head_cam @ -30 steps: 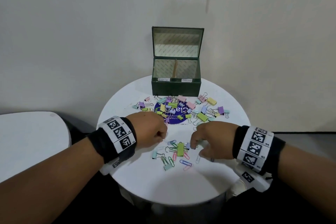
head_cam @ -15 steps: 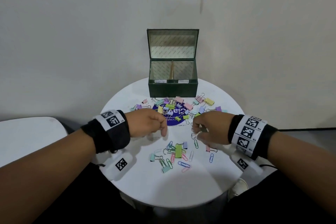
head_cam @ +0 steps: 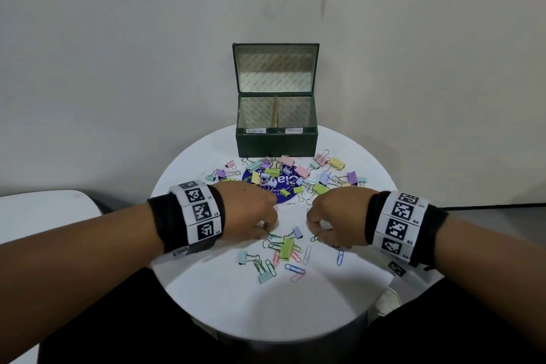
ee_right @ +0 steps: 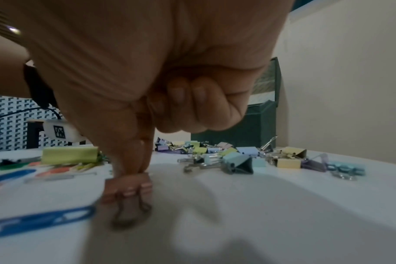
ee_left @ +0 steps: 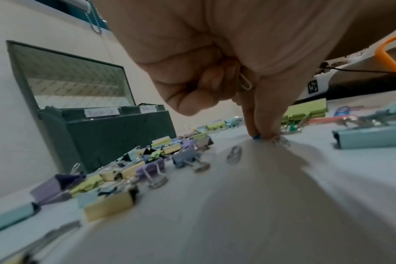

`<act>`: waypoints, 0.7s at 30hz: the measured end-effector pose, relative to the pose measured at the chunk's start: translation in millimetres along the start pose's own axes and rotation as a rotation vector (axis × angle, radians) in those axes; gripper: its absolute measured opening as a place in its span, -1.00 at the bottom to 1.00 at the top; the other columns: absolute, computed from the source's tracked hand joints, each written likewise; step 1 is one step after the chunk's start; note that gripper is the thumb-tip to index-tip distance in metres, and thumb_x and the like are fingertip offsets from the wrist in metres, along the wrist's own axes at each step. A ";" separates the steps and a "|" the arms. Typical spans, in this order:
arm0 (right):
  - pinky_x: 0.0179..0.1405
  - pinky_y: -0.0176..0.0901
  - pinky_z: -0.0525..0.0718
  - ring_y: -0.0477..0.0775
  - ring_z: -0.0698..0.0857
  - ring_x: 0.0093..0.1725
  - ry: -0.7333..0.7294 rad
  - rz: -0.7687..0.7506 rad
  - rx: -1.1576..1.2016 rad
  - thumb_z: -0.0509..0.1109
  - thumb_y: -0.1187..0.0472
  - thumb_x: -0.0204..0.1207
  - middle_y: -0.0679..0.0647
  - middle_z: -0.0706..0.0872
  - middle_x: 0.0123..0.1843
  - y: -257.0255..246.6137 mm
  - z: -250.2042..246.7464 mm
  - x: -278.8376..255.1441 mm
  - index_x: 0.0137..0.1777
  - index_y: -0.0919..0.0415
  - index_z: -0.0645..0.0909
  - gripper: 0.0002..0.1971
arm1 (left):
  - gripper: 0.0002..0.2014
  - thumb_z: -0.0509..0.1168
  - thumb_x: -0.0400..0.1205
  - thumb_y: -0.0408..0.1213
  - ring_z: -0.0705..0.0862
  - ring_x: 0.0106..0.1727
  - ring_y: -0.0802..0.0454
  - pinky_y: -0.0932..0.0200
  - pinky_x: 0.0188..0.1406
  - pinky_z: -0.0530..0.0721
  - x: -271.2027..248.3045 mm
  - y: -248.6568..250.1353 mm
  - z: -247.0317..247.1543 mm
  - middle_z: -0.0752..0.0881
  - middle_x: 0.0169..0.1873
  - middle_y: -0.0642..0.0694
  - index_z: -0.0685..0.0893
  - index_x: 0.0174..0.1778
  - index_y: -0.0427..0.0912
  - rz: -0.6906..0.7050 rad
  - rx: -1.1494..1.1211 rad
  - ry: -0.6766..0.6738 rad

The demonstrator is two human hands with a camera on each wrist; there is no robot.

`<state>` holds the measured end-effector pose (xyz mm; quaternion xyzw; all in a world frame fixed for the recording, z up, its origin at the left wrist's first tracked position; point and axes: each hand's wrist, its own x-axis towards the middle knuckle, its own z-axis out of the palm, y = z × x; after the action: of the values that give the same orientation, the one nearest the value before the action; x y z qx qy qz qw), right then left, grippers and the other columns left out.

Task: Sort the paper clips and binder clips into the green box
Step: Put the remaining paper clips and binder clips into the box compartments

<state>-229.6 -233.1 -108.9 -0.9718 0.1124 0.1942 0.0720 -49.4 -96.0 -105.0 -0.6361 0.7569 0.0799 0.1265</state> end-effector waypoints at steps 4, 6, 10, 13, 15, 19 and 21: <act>-0.19 -0.10 0.74 -0.02 0.64 -0.27 0.012 0.022 0.067 0.33 0.21 0.41 -0.07 0.72 -0.24 3.5 1.4 3.9 -0.34 0.00 0.50 -0.85 | -0.88 0.27 0.64 0.00 0.50 -0.22 0.25 0.28 -0.23 0.40 -3.2 -16.6 -0.9 0.54 -0.17 0.20 0.66 -0.12 0.11 -0.043 -0.125 -0.031; -0.14 -0.10 0.73 -0.01 0.67 -0.22 0.093 0.021 0.114 0.30 0.14 0.44 -0.08 0.72 -0.22 12.8 -5.0 8.3 -0.28 -0.01 0.53 -0.92 | -0.92 0.32 0.62 -0.05 0.54 -0.24 0.33 0.34 -0.19 0.43 -4.3 -29.0 -9.6 0.58 -0.22 0.25 0.66 -0.19 0.13 -0.062 -0.255 -0.051; -0.24 -0.17 0.66 -0.05 0.63 -0.27 0.318 0.116 0.290 0.25 0.13 0.64 -0.08 0.67 -0.21 45.9 -46.6 29.6 -0.17 -0.05 0.53 -0.85 | -0.90 0.38 0.62 -0.01 0.67 -0.24 0.41 0.34 -0.15 0.57 10.7 -53.6 -46.9 0.74 -0.23 0.28 0.72 -0.16 0.11 -0.244 -0.552 0.078; -0.09 -0.12 0.69 0.00 0.65 -0.17 0.498 0.235 0.353 0.21 0.12 0.73 0.01 0.70 -0.10 64.0 -83.0 60.1 -0.03 0.10 0.57 -0.84 | -0.83 0.34 0.64 0.05 0.68 -0.11 0.26 0.22 -0.11 0.55 45.8 -70.1 -70.8 0.72 -0.18 0.22 0.69 -0.19 0.08 -0.373 -0.587 0.269; 0.02 -0.07 0.64 0.08 0.65 -0.06 0.545 0.299 0.355 0.20 0.15 0.74 0.07 0.71 -0.01 68.5 -102.9 81.9 0.04 0.16 0.59 -0.84 | -0.76 0.33 0.65 0.03 0.69 -0.14 0.04 0.16 -0.18 0.60 74.8 -78.3 -77.6 0.73 -0.22 0.05 0.68 -0.20 -0.05 -0.472 -0.575 0.346; 0.15 -0.06 0.63 0.19 0.67 0.18 0.486 0.392 0.348 0.26 0.25 0.68 0.17 0.69 0.26 67.8 -126.3 112.9 0.29 0.22 0.60 -0.76 | -0.77 0.39 0.61 -0.11 0.73 -0.11 -0.12 0.01 0.02 0.71 120.6 -80.9 -86.5 0.81 -0.08 -0.21 0.75 -0.13 -0.23 -0.613 -0.655 0.407; 0.24 -0.03 0.63 0.22 0.66 0.28 0.438 0.386 0.333 0.27 0.19 0.68 0.19 0.67 0.34 66.9 -128.2 121.1 0.44 0.20 0.53 -0.65 | -0.82 0.40 0.60 -0.19 0.75 0.00 -0.12 0.07 0.06 0.73 133.4 -82.9 -86.3 0.81 -0.02 -0.19 0.80 0.01 -0.20 -0.637 -0.681 0.388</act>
<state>-90.9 -344.2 -45.8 -0.9262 0.3374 -0.0303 0.1657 3.2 -260.8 -58.4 -0.8438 0.4658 0.1601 -0.2130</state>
